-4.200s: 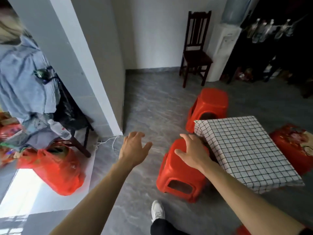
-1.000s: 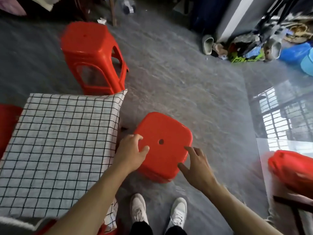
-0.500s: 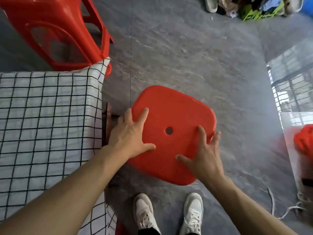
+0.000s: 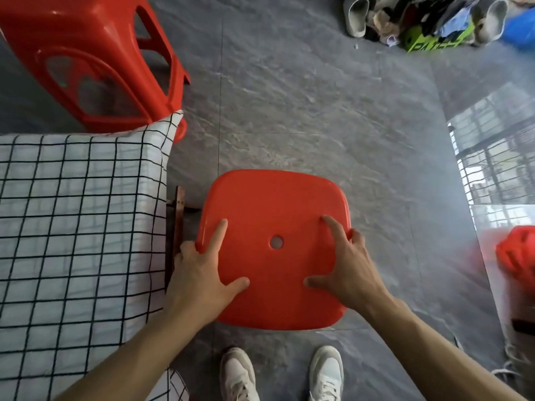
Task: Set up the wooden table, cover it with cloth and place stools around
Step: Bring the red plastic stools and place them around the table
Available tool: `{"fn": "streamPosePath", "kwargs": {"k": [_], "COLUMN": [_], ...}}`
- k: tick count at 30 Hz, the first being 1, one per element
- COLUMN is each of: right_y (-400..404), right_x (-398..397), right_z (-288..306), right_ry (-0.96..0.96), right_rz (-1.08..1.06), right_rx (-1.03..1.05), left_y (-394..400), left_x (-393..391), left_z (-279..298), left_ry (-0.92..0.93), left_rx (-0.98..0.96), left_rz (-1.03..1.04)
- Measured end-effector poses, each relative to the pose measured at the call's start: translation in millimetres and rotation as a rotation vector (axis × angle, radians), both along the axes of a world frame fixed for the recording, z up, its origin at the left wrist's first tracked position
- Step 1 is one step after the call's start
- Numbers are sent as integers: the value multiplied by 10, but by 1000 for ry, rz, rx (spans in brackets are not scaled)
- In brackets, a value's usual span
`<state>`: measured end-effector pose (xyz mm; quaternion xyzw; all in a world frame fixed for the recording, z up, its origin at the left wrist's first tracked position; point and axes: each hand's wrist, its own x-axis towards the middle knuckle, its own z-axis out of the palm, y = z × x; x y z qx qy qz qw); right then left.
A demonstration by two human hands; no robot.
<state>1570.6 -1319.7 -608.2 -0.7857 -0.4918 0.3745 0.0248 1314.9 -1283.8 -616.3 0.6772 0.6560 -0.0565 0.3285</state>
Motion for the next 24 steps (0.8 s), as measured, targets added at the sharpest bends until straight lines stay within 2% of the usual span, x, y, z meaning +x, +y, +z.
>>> {"fn": "streamPosePath", "kwargs": {"k": [3, 7, 10, 13, 18, 24], "right_y": [-37, -206, -233, -190, -276, -224], "right_x": [49, 3, -89, -132, -80, -31], "right_z": [17, 26, -16, -38, -33, -2], "right_ry": [71, 77, 48, 14, -38, -24], "right_rz": [-59, -205, -244, -228, -128, -91], "right_rx": [37, 35, 3, 2, -14, 47], "left_y": [75, 346, 417, 315, 32, -66], "left_x": [-71, -49, 48, 84, -27, -127], "left_z": [27, 81, 89, 90, 84, 20], "left_ry": [-37, 15, 101, 143, 87, -87], "left_rx": [4, 70, -31, -45, -53, 22], "left_rz": [-18, -80, -47, -7, 30, 161]}}
